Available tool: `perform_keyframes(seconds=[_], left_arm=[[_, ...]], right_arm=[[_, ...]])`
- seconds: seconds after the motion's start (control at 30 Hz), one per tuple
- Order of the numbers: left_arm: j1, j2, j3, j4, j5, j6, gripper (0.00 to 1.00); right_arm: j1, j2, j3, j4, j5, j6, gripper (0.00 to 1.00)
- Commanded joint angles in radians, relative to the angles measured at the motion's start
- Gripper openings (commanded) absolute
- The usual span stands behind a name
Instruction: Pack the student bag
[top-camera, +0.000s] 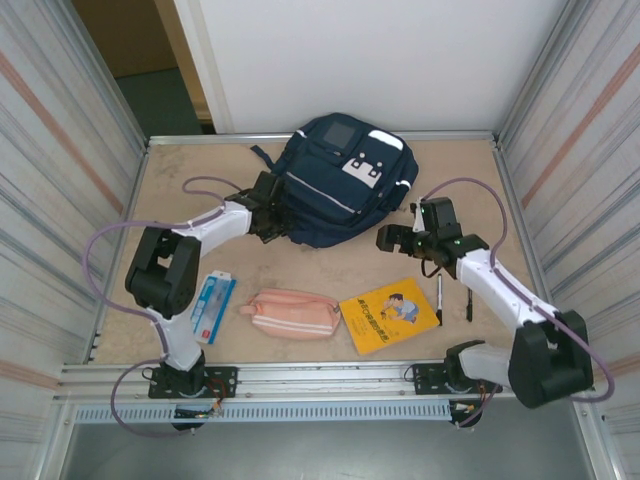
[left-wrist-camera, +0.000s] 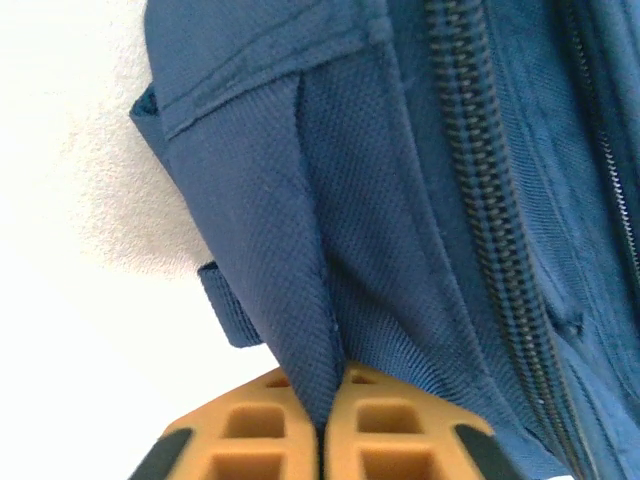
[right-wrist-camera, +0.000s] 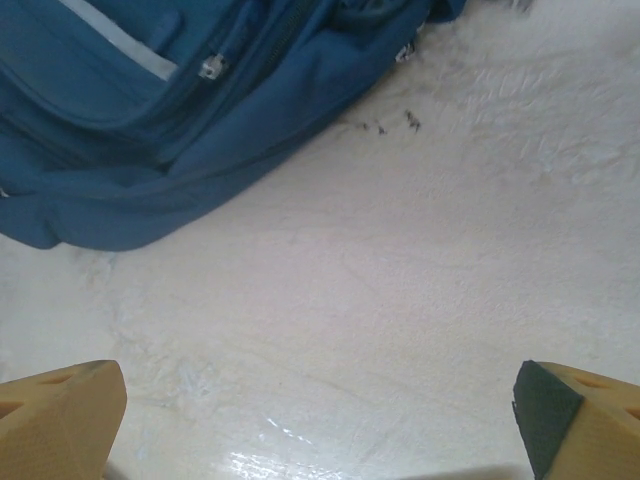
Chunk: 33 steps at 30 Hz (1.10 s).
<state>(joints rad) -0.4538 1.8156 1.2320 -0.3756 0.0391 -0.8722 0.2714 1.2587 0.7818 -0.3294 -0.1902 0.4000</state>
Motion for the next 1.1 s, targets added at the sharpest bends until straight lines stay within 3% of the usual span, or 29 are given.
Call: perform_keyframes(seconds=[0.0,0.13,0.2,0.47,0.6,0.87,1.07], left_arm=[[0.001,-0.111,0.016,-0.082,-0.006,0.087,0.00],[0.009,-0.207,0.084,-0.161,0.038,0.153,0.00],[0.009,-0.251,0.144,-0.208,0.064,0.184,0.00],[0.008,-0.411,0.297,-0.243,0.084,0.255,0.00],[0.008,-0.460,0.317,-0.207,0.081,0.281,0.00],[0.009,-0.485,0.334,-0.196,0.110,0.297,0.00],[0.008,-0.489,0.322,-0.210,0.116,0.284,0.00]], right_arm=[[-0.046,0.089,0.042,-0.020,-0.169,-0.074,0.96],[-0.076,0.209,0.097,0.002,-0.243,-0.107,0.79],[-0.077,0.230,0.098,0.048,-0.266,-0.100,0.75],[-0.069,0.254,0.108,0.140,-0.336,-0.133,0.72],[-0.054,0.256,0.104,0.193,-0.453,-0.141,0.71],[0.010,0.315,0.116,0.297,-0.613,-0.088,0.66],[0.027,0.297,0.065,0.339,-0.648,-0.069,0.63]])
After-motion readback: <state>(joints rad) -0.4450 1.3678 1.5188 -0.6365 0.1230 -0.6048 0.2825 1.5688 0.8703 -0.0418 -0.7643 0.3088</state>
